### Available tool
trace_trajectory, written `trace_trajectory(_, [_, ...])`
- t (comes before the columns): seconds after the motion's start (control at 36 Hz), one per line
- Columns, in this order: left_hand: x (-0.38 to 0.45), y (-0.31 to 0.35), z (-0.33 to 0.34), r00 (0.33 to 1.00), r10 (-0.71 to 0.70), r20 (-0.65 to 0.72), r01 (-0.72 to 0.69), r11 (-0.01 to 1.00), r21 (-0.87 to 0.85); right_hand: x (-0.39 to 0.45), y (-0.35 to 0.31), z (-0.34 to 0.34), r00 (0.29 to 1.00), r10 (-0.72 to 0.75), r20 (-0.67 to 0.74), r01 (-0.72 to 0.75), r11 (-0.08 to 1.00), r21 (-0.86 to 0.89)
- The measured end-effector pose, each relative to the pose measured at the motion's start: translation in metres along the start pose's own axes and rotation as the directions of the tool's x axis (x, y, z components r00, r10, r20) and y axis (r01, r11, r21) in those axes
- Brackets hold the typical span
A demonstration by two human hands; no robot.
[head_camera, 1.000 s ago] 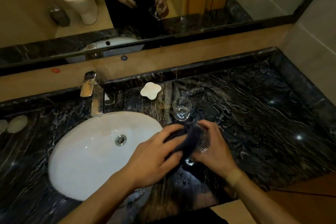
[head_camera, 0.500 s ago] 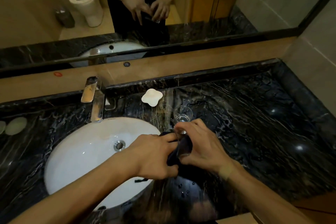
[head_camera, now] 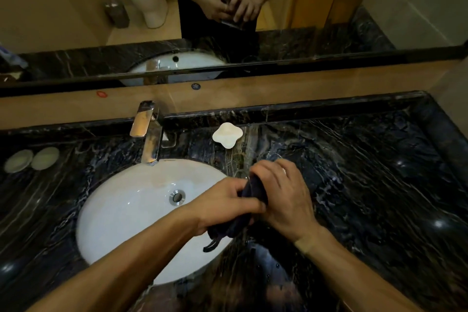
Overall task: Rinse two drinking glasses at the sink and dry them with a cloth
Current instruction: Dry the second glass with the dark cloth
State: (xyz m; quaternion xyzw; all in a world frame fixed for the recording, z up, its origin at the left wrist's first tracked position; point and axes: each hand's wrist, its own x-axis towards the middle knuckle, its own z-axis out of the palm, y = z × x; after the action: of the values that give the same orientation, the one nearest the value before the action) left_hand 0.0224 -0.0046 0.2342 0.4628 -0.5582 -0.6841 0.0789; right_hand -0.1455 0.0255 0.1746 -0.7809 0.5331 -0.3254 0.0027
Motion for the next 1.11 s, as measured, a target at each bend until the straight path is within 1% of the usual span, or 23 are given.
trace_trajectory(0.08, [-0.001,0.002,-0.005,0.999,0.044,0.002,-0.044,0.994,0.104,0.003,0.000,-0.004,0.998,0.015,0.053,-0.018,0.998,0.056])
trace_trajectory(0.14, [-0.003,0.004,-0.012,0.995,0.096,0.014,-0.096,0.959,0.266,0.007,0.003,-0.011,0.983,0.071,0.169,-0.094,0.987,0.132])
trace_trajectory(0.17, [-0.004,0.006,-0.015,0.989,0.145,0.032,-0.146,0.907,0.394,0.010,0.006,-0.014,0.957,0.119,0.265,-0.171,0.968,0.184])
trace_trajectory(0.22, [-0.004,0.012,-0.019,0.969,0.218,0.119,-0.241,0.715,0.656,0.016,0.017,-0.020,0.842,0.172,0.511,-0.355,0.890,0.286])
trace_trajectory(0.28, [-0.005,0.018,-0.020,0.949,0.231,0.214,-0.300,0.458,0.837,0.022,0.031,-0.025,0.683,0.113,0.721,-0.504,0.788,0.354])
trace_trajectory(0.33, [-0.005,0.022,-0.019,0.934,0.216,0.285,-0.338,0.268,0.902,0.029,0.040,-0.030,0.554,-0.013,0.832,-0.574,0.719,0.393])
trace_trajectory(0.36, [-0.004,0.023,-0.018,0.924,0.205,0.321,-0.360,0.192,0.913,0.032,0.041,-0.031,0.519,-0.067,0.852,-0.578,0.707,0.407])
trace_trajectory(0.42, [-0.004,0.023,-0.016,0.905,0.204,0.373,-0.395,0.080,0.915,0.032,0.041,-0.031,0.524,-0.105,0.845,-0.549,0.717,0.429])
trace_trajectory(0.47, [-0.003,0.020,-0.016,0.901,0.228,0.369,-0.385,0.030,0.922,0.028,0.038,-0.030,0.598,-0.046,0.800,-0.518,0.740,0.429])
trace_trajectory(0.56, [0.001,0.013,-0.017,0.908,0.272,0.318,-0.338,0.031,0.941,0.019,0.027,-0.026,0.745,0.083,0.662,-0.379,0.869,0.317])
trace_trajectory(0.61, [0.002,0.008,-0.015,0.918,0.309,0.250,-0.298,0.117,0.948,0.017,0.019,-0.026,0.850,0.110,0.515,-0.254,0.942,0.218])
trace_trajectory(0.64, [0.003,0.007,-0.014,0.919,0.331,0.216,-0.290,0.195,0.937,0.015,0.015,-0.027,0.898,0.091,0.431,-0.189,0.964,0.189])
trace_trajectory(0.69, [0.004,0.006,-0.012,0.931,0.338,0.135,-0.281,0.431,0.858,0.012,0.011,-0.025,0.955,0.038,0.294,-0.080,0.988,0.130])
trace_trajectory(0.72, [0.004,0.006,-0.011,0.945,0.316,0.084,-0.260,0.572,0.777,0.010,0.009,-0.022,0.970,0.018,0.243,-0.038,0.996,0.081])
trace_trajectory(0.78, [0.003,0.004,-0.009,0.977,0.214,-0.003,-0.180,0.831,0.526,0.007,0.006,-0.017,0.988,-0.006,0.152,0.012,0.999,-0.039])
trace_trajectory(0.81, [0.002,0.003,-0.007,0.988,0.154,-0.012,-0.138,0.914,0.382,0.006,0.004,-0.015,0.993,-0.011,0.117,0.021,0.996,-0.084])
trace_trajectory(0.86, [0.000,0.003,-0.005,0.994,0.105,-0.021,-0.099,0.975,0.201,0.004,0.002,-0.012,0.997,-0.008,0.073,0.017,0.992,-0.124])
trace_trajectory(0.92, [-0.002,0.002,-0.005,0.992,0.114,-0.049,-0.101,0.974,0.205,0.003,0.000,-0.010,0.998,0.020,0.058,-0.013,0.993,-0.114])
trace_trajectory(1.0, [-0.006,0.003,-0.009,0.977,0.209,-0.053,-0.173,0.908,0.381,0.005,-0.004,-0.012,0.993,0.055,0.108,-0.053,0.998,-0.018])
trace_trajectory(1.03, [-0.008,0.004,-0.011,0.965,0.263,-0.018,-0.218,0.836,0.504,0.007,-0.003,-0.014,0.987,0.075,0.145,-0.081,0.996,0.035])
trace_trajectory(1.06, [-0.010,0.005,-0.013,0.949,0.313,0.038,-0.258,0.702,0.664,0.010,-0.001,-0.018,0.970,0.112,0.214,-0.137,0.985,0.106])
trace_trajectory(1.08, [-0.012,0.007,-0.014,0.934,0.339,0.111,-0.284,0.518,0.807,0.014,0.002,-0.022,0.934,0.149,0.324,-0.218,0.958,0.188])
trace_trajectory(1.11, [-0.014,0.009,-0.016,0.923,0.339,0.183,-0.300,0.335,0.893,0.018,0.007,-0.027,0.870,0.160,0.467,-0.313,0.911,0.270])
